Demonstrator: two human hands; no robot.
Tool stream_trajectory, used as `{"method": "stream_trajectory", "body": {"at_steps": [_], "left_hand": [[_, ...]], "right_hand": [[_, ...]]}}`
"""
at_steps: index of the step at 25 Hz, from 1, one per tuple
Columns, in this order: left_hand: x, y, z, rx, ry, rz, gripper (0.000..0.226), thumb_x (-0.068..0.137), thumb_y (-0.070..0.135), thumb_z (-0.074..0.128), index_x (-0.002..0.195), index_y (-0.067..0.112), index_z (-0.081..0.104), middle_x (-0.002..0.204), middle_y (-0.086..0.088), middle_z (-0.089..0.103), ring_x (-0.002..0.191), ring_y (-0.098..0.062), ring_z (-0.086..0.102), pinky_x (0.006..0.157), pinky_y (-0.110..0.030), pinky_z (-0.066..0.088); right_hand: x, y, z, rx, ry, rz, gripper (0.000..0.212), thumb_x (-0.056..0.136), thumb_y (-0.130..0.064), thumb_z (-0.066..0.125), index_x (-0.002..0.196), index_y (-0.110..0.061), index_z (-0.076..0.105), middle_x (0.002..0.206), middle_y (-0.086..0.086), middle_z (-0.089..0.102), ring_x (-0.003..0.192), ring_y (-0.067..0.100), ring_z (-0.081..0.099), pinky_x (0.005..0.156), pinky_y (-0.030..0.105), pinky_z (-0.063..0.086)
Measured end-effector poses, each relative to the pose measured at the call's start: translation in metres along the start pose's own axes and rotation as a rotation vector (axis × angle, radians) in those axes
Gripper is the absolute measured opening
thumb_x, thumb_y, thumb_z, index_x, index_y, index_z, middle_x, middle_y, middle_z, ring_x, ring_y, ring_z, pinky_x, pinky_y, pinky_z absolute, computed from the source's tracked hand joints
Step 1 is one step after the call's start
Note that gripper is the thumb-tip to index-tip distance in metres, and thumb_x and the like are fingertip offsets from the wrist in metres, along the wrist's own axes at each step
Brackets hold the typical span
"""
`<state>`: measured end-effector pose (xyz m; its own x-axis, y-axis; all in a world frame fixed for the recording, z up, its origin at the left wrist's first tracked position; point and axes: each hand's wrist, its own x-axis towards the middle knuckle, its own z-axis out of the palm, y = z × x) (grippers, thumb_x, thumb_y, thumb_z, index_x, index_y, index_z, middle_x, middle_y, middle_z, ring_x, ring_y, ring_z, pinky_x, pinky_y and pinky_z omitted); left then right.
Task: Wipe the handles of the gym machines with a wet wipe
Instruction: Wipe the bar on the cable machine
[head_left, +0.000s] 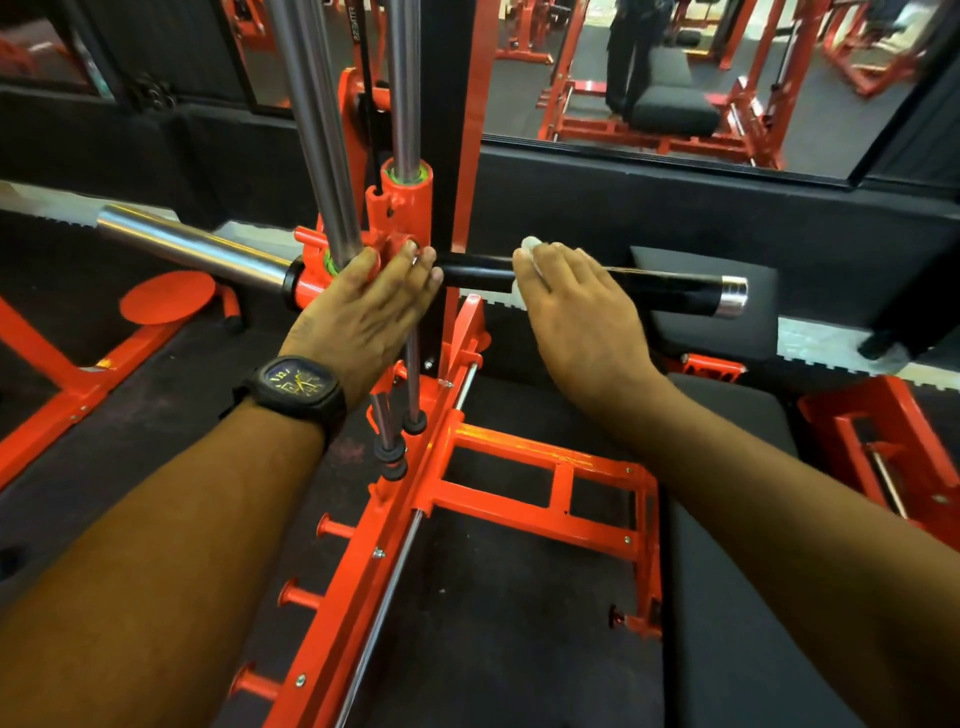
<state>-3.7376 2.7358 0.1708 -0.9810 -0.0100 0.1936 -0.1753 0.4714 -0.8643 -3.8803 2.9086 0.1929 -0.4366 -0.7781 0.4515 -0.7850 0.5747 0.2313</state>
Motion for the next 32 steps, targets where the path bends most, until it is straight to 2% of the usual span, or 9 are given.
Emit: {"method": "stream_trajectory", "body": {"at_steps": [8,10,12,14,16,19,23,26,32], "left_hand": [[0.000,0.002,-0.002,0.013,-0.035,-0.014,0.064,0.091,0.008,-0.007,0.154,-0.005,-0.013,0.166,-0.021,-0.001,0.153,-0.037,0.008,0.117,-0.057,0.001],[0.000,0.005,0.001,-0.006,-0.023,-0.028,0.063,0.092,0.005,-0.005,0.154,-0.005,-0.011,0.166,-0.021,0.001,0.153,-0.037,0.008,0.115,-0.057,-0.004],[-0.001,0.005,0.004,-0.057,0.003,-0.039,0.063,0.093,0.008,-0.003,0.155,-0.004,-0.007,0.166,-0.020,0.004,0.153,-0.037,0.009,0.116,-0.055,-0.008],[0.000,0.006,0.003,-0.079,0.002,-0.074,0.063,0.095,0.013,0.003,0.155,-0.003,-0.008,0.166,-0.019,0.003,0.153,-0.035,0.007,0.115,-0.055,-0.009],[0.001,0.012,-0.005,-0.139,-0.035,-0.104,0.067,0.095,0.017,0.012,0.154,-0.003,-0.013,0.166,-0.018,-0.002,0.154,-0.034,0.003,0.115,-0.056,-0.008],[0.006,0.016,-0.016,-0.234,-0.065,-0.184,0.080,0.092,0.023,0.027,0.154,0.003,-0.020,0.167,-0.012,-0.007,0.155,-0.030,-0.002,0.117,-0.057,-0.014],[0.018,0.033,-0.025,-0.459,-0.068,-0.283,0.098,0.087,0.031,0.052,0.156,0.005,-0.012,0.167,-0.013,-0.005,0.155,-0.027,-0.003,0.119,-0.051,-0.015],[0.024,0.041,-0.034,-0.799,-0.075,-0.312,0.092,0.089,0.032,0.048,0.158,0.007,-0.008,0.167,-0.013,-0.010,0.155,-0.026,-0.007,0.124,-0.042,-0.002],[0.048,0.048,-0.052,-1.071,-0.006,-0.285,0.101,0.086,0.013,0.062,0.159,0.010,-0.008,0.167,-0.008,-0.012,0.154,-0.022,-0.011,0.123,-0.036,-0.001]], "right_hand": [[-0.007,0.020,-0.013,0.021,-0.053,0.063,0.041,0.091,-0.014,0.059,0.130,-0.001,0.054,0.125,0.019,0.060,0.122,0.034,0.054,0.115,0.047,0.035],[-0.011,0.022,-0.019,0.039,-0.050,0.116,0.038,0.093,-0.015,0.051,0.129,-0.003,0.054,0.123,0.017,0.060,0.119,0.032,0.055,0.115,0.043,0.033],[-0.017,0.025,-0.029,0.037,-0.016,0.100,0.036,0.096,-0.015,0.040,0.127,-0.004,0.056,0.120,0.016,0.060,0.113,0.031,0.057,0.103,0.040,0.041],[-0.008,0.036,-0.040,0.068,-0.076,0.119,0.023,0.100,-0.015,0.045,0.113,-0.006,0.060,0.104,0.013,0.062,0.093,0.029,0.059,0.079,0.037,0.043],[-0.002,0.047,-0.045,0.080,-0.189,0.206,0.015,0.099,-0.014,0.051,0.106,-0.006,0.062,0.096,0.012,0.061,0.082,0.027,0.058,0.074,0.038,0.044],[-0.020,0.044,-0.040,-0.043,-0.087,0.196,0.018,0.092,-0.011,0.060,0.109,-0.007,0.064,0.106,0.011,0.065,0.101,0.031,0.059,0.091,0.044,0.043],[-0.019,0.047,-0.039,-0.114,-0.066,0.233,0.009,0.089,-0.012,0.066,0.097,-0.008,0.065,0.096,0.011,0.065,0.102,0.031,0.050,0.082,0.041,0.038],[-0.033,0.039,-0.039,-0.113,-0.078,0.153,0.021,0.091,-0.007,0.064,0.112,-0.004,0.063,0.109,0.014,0.063,0.103,0.029,0.051,0.088,0.038,0.044],[-0.005,0.065,-0.056,0.038,-0.263,0.241,0.014,0.093,-0.004,0.061,0.106,-0.005,0.065,0.106,0.017,0.066,0.099,0.035,0.063,0.075,0.041,0.046]]}}
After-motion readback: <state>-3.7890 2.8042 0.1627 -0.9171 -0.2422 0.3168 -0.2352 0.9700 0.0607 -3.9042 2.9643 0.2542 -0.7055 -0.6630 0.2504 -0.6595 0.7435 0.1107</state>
